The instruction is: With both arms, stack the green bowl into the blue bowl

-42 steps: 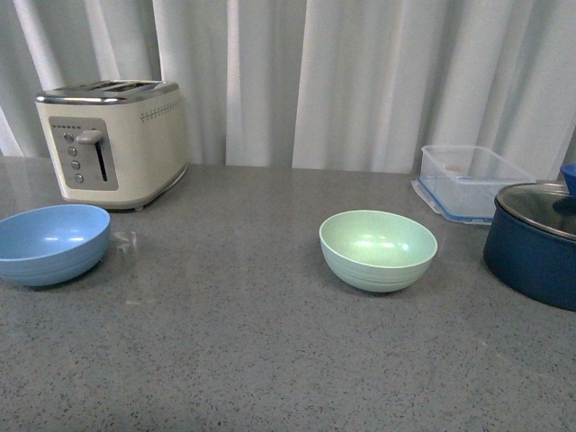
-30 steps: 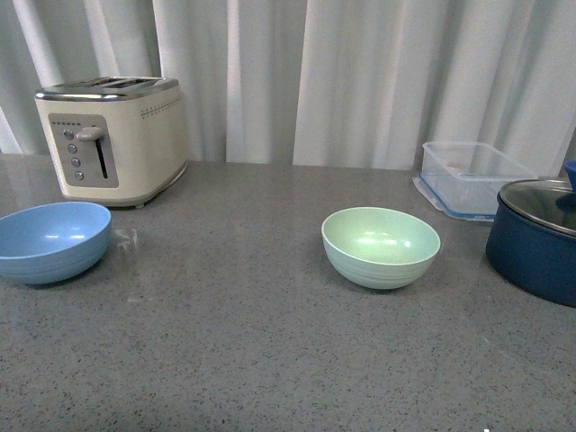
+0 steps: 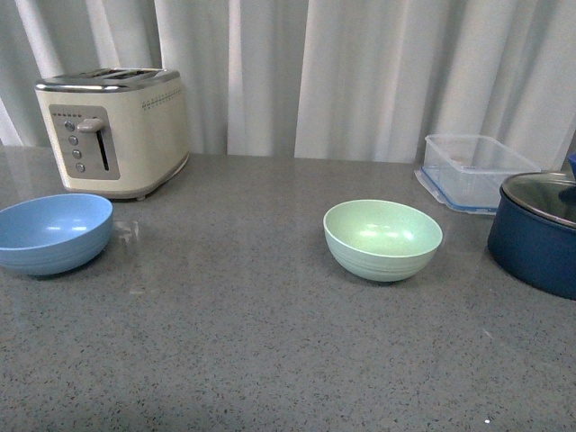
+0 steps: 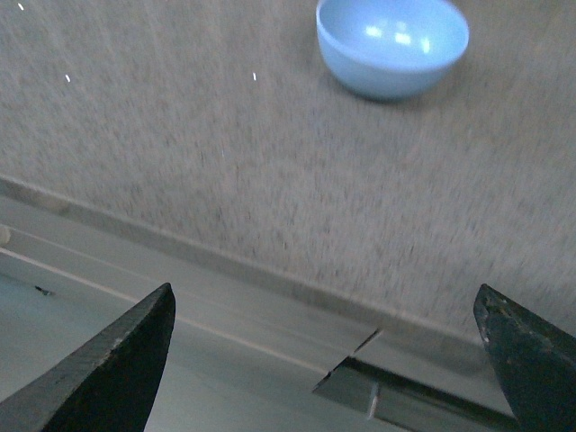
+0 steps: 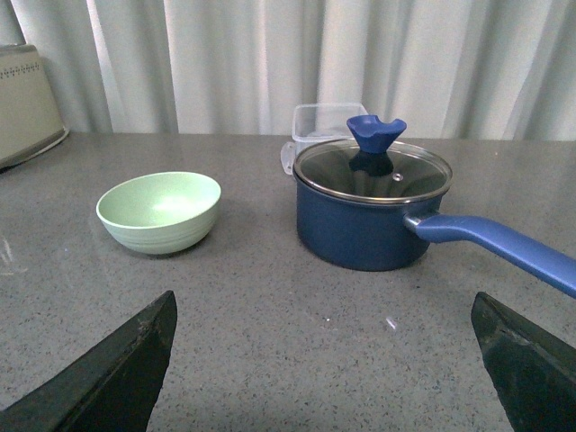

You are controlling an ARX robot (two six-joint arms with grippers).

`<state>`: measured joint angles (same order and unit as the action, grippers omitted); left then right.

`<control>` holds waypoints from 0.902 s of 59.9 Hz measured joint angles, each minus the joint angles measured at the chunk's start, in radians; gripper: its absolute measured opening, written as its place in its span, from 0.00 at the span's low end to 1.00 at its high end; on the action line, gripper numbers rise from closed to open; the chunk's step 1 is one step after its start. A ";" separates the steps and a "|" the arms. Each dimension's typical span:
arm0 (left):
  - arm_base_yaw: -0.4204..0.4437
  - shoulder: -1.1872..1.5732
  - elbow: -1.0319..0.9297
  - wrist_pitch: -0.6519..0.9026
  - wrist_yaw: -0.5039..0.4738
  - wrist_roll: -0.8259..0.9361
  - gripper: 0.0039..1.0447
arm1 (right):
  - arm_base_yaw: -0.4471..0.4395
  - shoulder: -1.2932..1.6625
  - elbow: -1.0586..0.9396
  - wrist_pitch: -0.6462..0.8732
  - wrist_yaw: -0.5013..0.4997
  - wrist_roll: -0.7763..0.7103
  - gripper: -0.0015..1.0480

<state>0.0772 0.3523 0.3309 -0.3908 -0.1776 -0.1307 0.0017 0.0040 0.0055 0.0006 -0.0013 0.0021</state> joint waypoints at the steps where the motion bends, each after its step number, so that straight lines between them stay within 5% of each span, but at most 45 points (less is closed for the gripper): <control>1: 0.034 0.044 0.069 -0.002 0.036 -0.008 0.94 | 0.000 0.000 0.000 0.000 0.000 0.000 0.90; 7: 0.145 0.201 0.354 -0.024 0.163 -0.020 0.94 | 0.000 0.000 0.000 0.000 0.000 0.000 0.90; 17: 0.238 0.422 0.661 -0.087 0.225 -0.048 0.94 | 0.000 0.000 0.000 0.000 0.000 0.000 0.90; 35: 0.205 0.767 0.988 -0.216 0.146 -0.036 0.94 | 0.000 0.000 0.000 0.000 0.000 0.000 0.90; 54: 0.184 1.038 1.052 -0.243 0.141 -0.037 0.94 | 0.000 0.000 0.000 0.000 0.000 0.000 0.90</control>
<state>0.2611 1.3907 1.3827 -0.6342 -0.0364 -0.1677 0.0017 0.0040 0.0055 0.0006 -0.0013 0.0021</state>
